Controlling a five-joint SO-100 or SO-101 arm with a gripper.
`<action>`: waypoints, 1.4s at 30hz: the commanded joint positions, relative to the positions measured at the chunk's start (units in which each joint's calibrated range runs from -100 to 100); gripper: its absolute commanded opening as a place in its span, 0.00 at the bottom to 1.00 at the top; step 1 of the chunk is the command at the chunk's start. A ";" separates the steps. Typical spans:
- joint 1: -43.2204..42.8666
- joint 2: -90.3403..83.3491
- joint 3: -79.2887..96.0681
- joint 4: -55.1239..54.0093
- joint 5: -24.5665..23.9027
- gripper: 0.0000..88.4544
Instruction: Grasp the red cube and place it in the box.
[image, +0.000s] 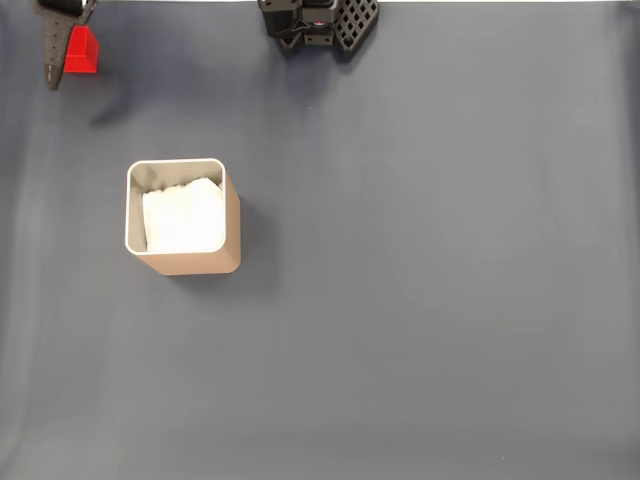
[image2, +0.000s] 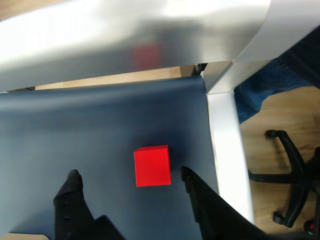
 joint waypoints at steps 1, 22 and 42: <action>0.20 -0.25 0.68 -2.52 -0.10 0.54; -0.09 0.53 8.42 -11.06 0.15 0.53; -0.30 3.81 8.42 -13.60 -0.05 0.53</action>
